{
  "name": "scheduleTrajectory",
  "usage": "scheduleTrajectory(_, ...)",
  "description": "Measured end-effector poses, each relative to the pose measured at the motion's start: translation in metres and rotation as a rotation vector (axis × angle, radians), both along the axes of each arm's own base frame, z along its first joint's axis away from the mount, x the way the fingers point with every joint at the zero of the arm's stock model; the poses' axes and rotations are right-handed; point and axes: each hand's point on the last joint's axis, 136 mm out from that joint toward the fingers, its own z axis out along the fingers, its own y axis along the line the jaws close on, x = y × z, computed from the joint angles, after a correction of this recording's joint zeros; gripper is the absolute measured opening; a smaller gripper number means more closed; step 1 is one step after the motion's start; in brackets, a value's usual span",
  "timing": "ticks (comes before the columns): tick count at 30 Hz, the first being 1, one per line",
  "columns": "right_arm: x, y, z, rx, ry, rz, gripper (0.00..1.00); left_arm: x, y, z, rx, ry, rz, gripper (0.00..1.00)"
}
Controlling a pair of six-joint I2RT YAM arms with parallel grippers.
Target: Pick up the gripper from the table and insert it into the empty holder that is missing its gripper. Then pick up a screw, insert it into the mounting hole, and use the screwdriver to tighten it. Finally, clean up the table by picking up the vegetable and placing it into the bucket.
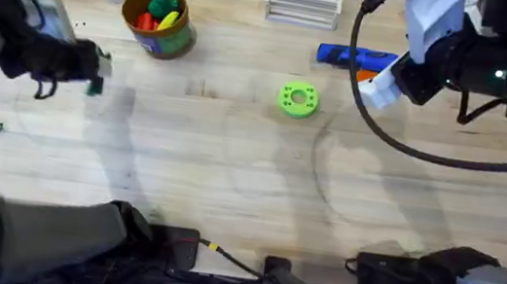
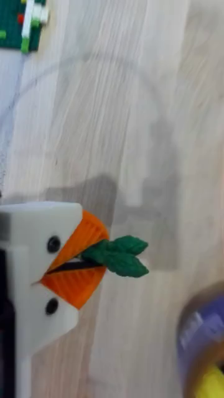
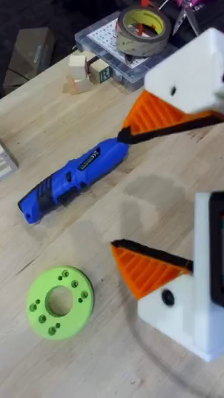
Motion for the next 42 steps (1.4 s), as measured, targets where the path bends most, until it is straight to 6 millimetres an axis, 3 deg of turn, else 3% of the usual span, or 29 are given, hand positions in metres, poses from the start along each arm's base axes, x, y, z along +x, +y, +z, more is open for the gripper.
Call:
scheduleTrajectory(6,0.0,0.0,0.0,0.0,0.0,0.0,0.992,0.016,0.004,0.072,0.048,-0.254,0.082,0.021)
scheduleTrajectory(10,0.0,0.0,0.0,0.0,0.0,0.0,0.991,0.035,0.0,0.112,-0.03,-0.444,0.154,0.021)
scheduleTrajectory(15,0.0,0.0,0.0,0.0,0.0,0.0,0.991,0.064,-0.02,0.135,-0.194,-0.582,0.207,0.021)
scheduleTrajectory(19,0.0,0.0,0.0,0.0,0.0,0.0,0.991,0.089,-0.058,0.137,-0.281,-0.608,0.152,0.021)
scheduleTrajectory(23,0.0,0.0,0.0,0.0,0.0,0.0,0.992,0.105,-0.088,0.115,-0.306,-0.547,0.13,0.021)
scheduleTrajectory(28,0.001,0.0,0.001,0.003,-0.008,0.0,0.991,0.114,-0.081,0.086,-0.289,-0.492,0.212,0.021)
scheduleTrajectory(36,0.01,0.003,0.01,0.017,-0.056,0.0,0.99,0.127,-0.065,0.073,-0.273,-0.512,0.27,0.021)
scheduleTrajectory(37,0.01,0.003,0.011,0.018,-0.058,0.0,0.991,0.128,-0.065,0.07,-0.275,-0.504,0.274,0.051)
scheduleTrajectory(42,0.015,0.004,0.003,0.013,-0.043,0.0,0.993,0.13,-0.065,0.053,-0.307,-0.468,0.309,0.807)
